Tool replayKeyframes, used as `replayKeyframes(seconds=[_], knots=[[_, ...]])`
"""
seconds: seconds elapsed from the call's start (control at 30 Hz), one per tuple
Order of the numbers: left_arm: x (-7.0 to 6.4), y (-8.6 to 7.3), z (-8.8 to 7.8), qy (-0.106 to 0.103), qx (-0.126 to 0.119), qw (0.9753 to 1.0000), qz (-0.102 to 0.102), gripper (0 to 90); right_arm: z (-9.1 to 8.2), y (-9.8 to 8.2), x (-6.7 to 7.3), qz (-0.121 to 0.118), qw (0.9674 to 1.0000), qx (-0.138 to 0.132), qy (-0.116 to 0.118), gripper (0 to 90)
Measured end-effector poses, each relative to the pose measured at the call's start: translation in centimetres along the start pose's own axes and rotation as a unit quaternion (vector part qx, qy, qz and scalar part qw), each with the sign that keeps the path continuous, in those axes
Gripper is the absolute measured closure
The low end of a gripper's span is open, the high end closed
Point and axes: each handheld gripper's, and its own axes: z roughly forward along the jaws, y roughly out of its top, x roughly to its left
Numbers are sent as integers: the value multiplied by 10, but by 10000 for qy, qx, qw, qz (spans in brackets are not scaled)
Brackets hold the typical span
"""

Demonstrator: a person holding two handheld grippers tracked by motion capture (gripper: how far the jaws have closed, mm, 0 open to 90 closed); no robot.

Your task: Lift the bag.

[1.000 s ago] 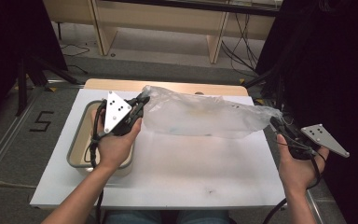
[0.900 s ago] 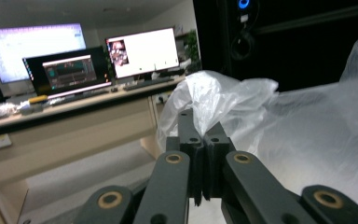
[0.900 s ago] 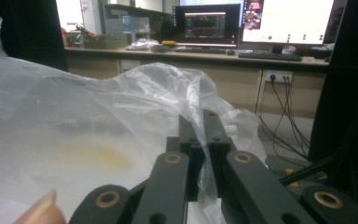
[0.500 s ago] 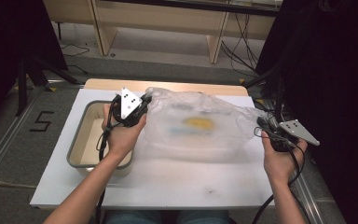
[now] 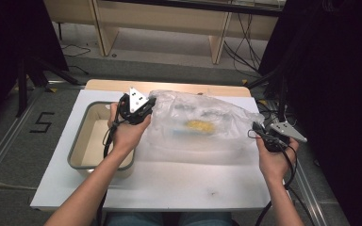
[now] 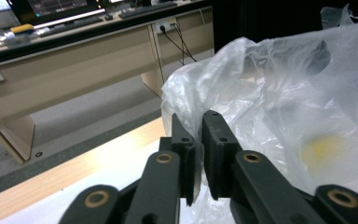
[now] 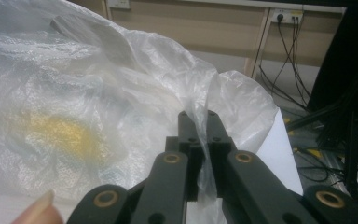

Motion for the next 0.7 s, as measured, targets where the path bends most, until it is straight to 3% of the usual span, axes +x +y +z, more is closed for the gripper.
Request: replayKeyframes(seconds=[0.13,0.43,0.53,0.7], knots=[[-2,-2,4,-37,147,9999,-23,726,2,-2,0,-9,10000,81,29,886],[1,-3,4,113,381,9981,-470,448,2,-3,-1,47,10000,77,7,869],[2,-2,1,99,417,9969,-655,380,2,-2,-1,60,10000,54,-26,862],[0,1,-4,-15,371,9967,-719,328,2,0,-1,68,10000,21,-50,847]])
